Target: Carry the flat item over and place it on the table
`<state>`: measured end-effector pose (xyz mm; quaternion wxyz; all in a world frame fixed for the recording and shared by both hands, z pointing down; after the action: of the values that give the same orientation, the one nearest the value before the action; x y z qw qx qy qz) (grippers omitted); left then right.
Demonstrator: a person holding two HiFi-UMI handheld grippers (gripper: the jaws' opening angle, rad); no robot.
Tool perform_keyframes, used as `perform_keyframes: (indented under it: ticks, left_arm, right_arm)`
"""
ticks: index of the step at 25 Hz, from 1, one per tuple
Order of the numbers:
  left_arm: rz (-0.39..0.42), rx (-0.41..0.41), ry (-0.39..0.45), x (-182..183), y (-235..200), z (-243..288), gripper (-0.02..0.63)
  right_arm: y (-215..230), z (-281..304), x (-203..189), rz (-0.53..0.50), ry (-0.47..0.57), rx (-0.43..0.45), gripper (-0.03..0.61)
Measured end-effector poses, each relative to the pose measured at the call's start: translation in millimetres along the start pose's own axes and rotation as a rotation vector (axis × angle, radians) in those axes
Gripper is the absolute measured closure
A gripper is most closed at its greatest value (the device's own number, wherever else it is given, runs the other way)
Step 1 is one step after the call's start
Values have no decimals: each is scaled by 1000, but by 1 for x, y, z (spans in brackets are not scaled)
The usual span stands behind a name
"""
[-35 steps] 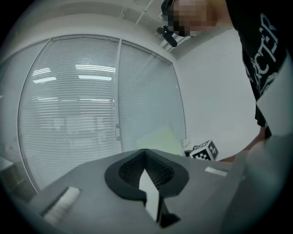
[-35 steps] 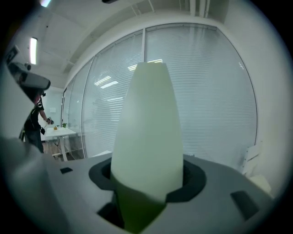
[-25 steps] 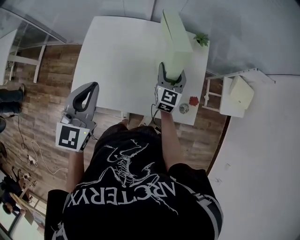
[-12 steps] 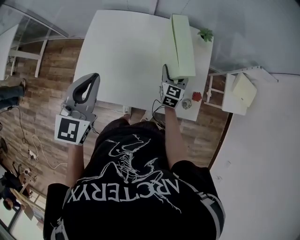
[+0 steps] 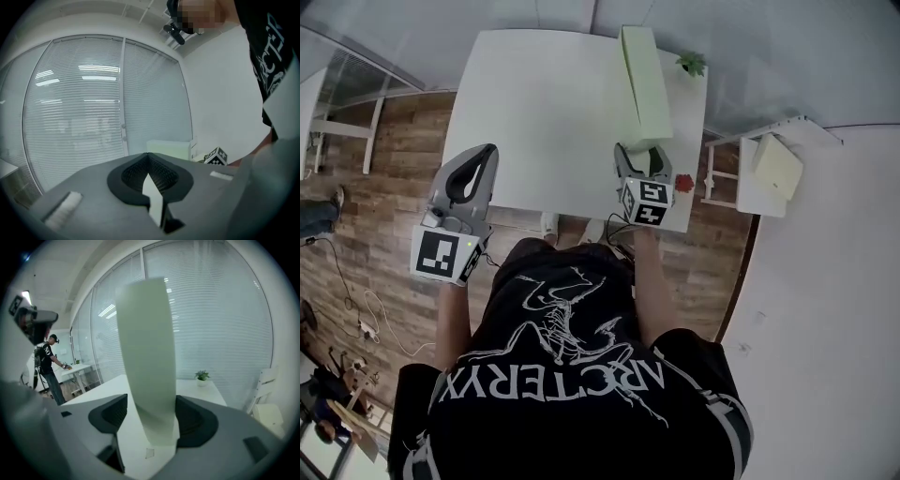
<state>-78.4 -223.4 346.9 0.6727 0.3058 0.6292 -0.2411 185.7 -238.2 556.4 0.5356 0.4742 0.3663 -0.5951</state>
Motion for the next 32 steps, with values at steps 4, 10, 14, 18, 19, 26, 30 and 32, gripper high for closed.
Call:
perform_keyframes:
  ticks: [4, 10, 14, 18, 19, 26, 30, 32]
  left_arm:
    - [-5, -32, 19, 0, 5, 10, 604]
    - [-2, -85, 56, 3, 16, 26, 604]
    - [-7, -113, 87, 9, 25, 33, 606]
    - [-15, -137, 69, 11, 36, 31, 606]
    - [-18, -137, 62, 11, 39, 31, 604]
    - [25, -128, 120, 33, 45, 34, 604]
    - [54, -140, 149, 45, 48, 31, 606]
    - [75, -149, 164, 49, 48, 30, 604]
  right_arm:
    - [1, -55, 35, 37, 72, 82, 282]
    - [14, -124, 113, 20, 245, 87, 291]
    - [6, -140, 147, 23, 318, 135, 424]
    - [1, -138, 155, -46, 310, 82, 484]
    - [-2, -136, 159, -64, 319, 73, 504]
    - [-43, -118, 210, -159, 444, 126, 543]
    - [-58, -115, 221, -173, 463, 173, 554]
    - [-59, -113, 222, -185, 454, 181, 557]
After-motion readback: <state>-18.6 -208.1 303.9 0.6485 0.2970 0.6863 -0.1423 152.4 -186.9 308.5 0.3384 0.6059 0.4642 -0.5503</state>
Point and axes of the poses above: the fingertips, and each gripper's own axes: z forward along the fingers, y to its right, x out of its top, the point moved 2 cm from there along -z, backward along the fingers, and after that the axes turned 10 degrees about y, right-handed, at the moved point
